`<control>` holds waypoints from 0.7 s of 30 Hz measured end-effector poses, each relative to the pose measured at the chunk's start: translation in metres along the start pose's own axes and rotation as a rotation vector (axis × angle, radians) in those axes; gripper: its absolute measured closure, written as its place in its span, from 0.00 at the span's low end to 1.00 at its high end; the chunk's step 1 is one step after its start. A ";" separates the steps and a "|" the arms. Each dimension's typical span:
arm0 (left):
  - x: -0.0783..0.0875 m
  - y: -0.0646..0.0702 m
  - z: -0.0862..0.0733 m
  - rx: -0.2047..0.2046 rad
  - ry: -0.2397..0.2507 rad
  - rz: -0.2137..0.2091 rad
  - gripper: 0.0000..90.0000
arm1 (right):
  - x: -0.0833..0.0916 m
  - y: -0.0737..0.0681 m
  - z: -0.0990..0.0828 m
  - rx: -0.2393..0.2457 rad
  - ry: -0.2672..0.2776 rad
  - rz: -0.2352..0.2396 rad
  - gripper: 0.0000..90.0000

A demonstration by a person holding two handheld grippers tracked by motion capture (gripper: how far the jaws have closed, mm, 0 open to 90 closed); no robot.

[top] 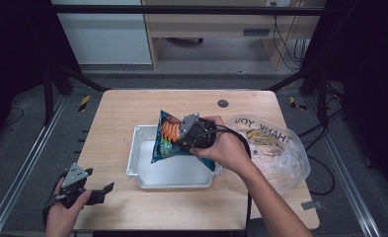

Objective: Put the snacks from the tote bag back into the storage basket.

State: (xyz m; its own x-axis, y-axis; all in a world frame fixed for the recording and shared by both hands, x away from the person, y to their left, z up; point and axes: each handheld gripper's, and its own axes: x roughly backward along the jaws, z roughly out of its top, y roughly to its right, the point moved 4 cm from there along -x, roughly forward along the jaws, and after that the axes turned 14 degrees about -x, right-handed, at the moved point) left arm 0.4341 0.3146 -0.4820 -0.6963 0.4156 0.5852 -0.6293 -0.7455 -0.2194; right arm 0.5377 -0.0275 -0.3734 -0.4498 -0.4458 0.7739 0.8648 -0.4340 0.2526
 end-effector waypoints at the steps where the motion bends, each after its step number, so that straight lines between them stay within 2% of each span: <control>1: 0.000 0.000 0.000 0.000 -0.001 -0.001 0.05 | -0.001 0.000 0.000 0.010 0.000 0.002 0.46; 21: 0.000 0.000 0.000 -0.005 -0.003 -0.004 0.05 | -0.019 -0.013 -0.006 0.017 -0.006 0.044 0.46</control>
State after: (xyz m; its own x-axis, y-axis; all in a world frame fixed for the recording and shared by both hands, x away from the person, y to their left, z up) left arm 0.4342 0.3144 -0.4821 -0.6928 0.4169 0.5885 -0.6337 -0.7414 -0.2208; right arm 0.5339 -0.0178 -0.3945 -0.4102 -0.4596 0.7877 0.8872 -0.4010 0.2280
